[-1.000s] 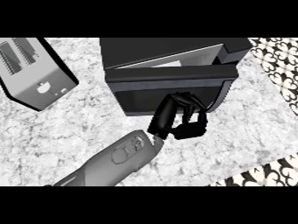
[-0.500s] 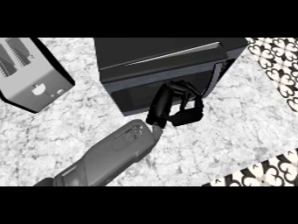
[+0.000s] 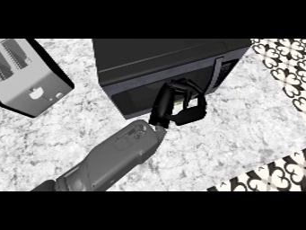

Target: Pick up the milk, place it into the microwave and close the microwave

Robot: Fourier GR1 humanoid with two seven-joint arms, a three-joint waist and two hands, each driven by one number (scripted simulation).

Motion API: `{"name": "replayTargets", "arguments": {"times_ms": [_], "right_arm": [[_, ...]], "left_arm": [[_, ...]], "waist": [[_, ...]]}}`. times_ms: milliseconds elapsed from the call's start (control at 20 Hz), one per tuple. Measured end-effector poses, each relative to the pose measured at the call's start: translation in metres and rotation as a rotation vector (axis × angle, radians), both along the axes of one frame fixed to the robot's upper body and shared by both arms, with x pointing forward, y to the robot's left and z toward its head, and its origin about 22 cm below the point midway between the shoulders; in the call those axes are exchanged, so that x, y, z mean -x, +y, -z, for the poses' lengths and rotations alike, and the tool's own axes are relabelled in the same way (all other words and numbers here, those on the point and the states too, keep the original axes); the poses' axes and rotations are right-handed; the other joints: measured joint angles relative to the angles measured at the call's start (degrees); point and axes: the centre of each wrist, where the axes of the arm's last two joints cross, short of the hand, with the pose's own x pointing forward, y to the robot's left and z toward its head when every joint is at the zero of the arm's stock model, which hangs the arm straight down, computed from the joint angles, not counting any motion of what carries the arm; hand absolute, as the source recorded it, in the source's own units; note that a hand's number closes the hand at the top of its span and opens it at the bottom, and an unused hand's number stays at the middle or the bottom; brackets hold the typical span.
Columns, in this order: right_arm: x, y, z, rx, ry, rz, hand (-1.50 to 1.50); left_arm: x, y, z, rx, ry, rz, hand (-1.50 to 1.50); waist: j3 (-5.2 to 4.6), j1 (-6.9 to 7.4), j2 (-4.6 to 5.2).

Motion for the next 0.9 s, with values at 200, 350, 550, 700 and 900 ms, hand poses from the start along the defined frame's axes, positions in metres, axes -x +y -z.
{"name": "replayTargets", "arguments": {"times_ms": [200,350,550,700,900], "right_arm": [[0.001,0.002,-0.004,0.000,-0.003,-0.033,-1.50],[0.001,0.003,-0.007,0.003,-0.006,-0.054,-1.50],[0.000,0.005,-0.011,0.004,-0.014,-0.073,-1.50],[0.000,0.005,-0.015,0.006,-0.023,-0.078,-1.50],[0.000,0.005,-0.017,0.013,-0.019,-0.089,-1.50]], "left_arm": [[-0.001,0.001,0.002,0.016,-0.011,-0.025,1.50],[-0.001,0.002,0.003,0.024,-0.022,-0.036,1.50],[-0.001,0.002,0.004,0.034,-0.035,-0.048,1.50],[-0.001,0.002,0.005,0.038,-0.050,-0.057,1.50],[-0.001,0.002,0.006,0.043,-0.058,-0.066,1.50]], "waist": [[0.01,-0.63,-0.05],[0.02,-0.89,-0.02],[0.03,-1.15,0.08],[0.04,-1.38,0.17],[0.06,-1.55,0.19]]}}
